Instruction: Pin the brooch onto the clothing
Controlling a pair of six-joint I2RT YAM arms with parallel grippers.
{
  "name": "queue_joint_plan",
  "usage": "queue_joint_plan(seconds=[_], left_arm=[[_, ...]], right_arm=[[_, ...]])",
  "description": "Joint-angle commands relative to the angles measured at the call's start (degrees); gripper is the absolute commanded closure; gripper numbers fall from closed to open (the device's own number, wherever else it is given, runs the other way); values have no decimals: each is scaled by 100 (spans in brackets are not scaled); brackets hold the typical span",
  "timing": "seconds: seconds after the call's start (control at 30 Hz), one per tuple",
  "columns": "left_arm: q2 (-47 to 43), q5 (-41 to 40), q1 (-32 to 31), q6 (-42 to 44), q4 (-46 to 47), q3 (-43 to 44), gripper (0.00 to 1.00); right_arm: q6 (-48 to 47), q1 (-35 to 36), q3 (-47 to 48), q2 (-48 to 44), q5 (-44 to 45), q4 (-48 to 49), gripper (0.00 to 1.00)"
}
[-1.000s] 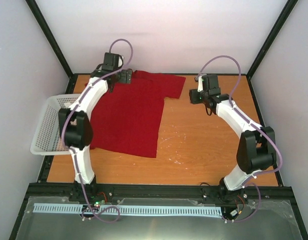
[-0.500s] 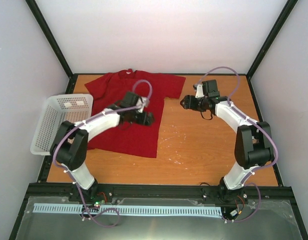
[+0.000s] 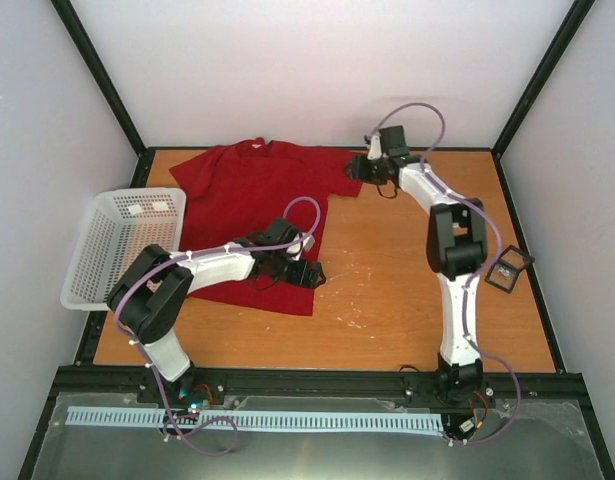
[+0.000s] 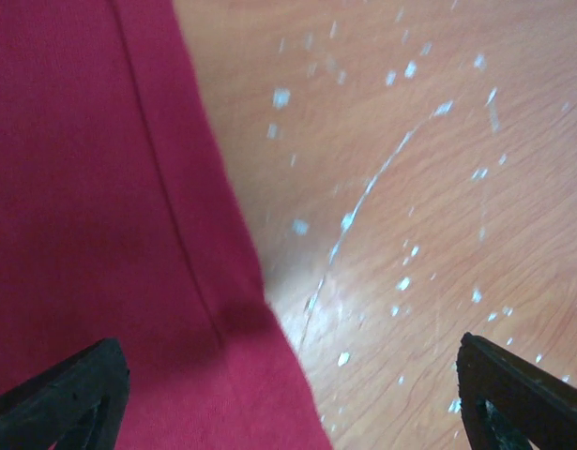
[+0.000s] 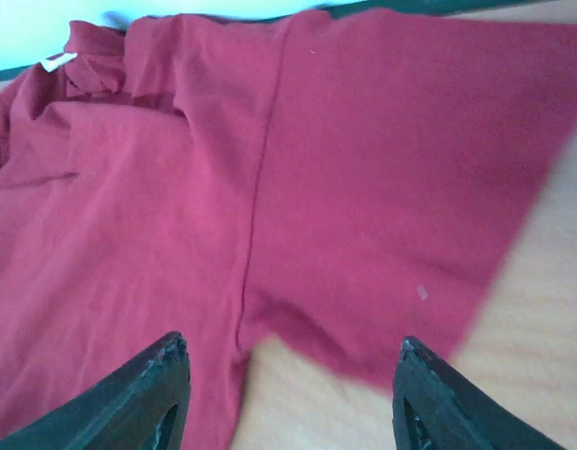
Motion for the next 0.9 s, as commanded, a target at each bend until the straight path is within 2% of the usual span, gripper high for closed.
queue_joint_plan(seconds=[0.0, 0.13, 0.2, 0.33, 0.57, 0.77, 0.87], left_arm=[[3, 593, -63, -373, 240, -398, 5], [19, 972, -214, -488, 176, -417, 4], [-21, 1131, -263, -533, 269, -481, 4], [142, 1742, -319, -742, 467, -598, 3], [500, 2376, -985, -1084, 781, -196, 2], [1270, 2966, -1307, -1162, 897, 460, 2], [1716, 3234, -1507, -1233, 1090, 1106, 2]], right_arm=[[-182, 502, 1609, 1071, 195, -550, 42], [-147, 665, 3194, 2081, 588, -1298, 42], [-102, 682, 3457, 2313, 787, -1496, 43], [-257, 669, 3193, 2382, 1112, -1599, 42], [-199, 311, 2426, 2261, 1302, -2051, 42], [-301, -285, 635, 1430, 1722, -1784, 42], [-377, -763, 2, 1083, 1812, -1672, 41]])
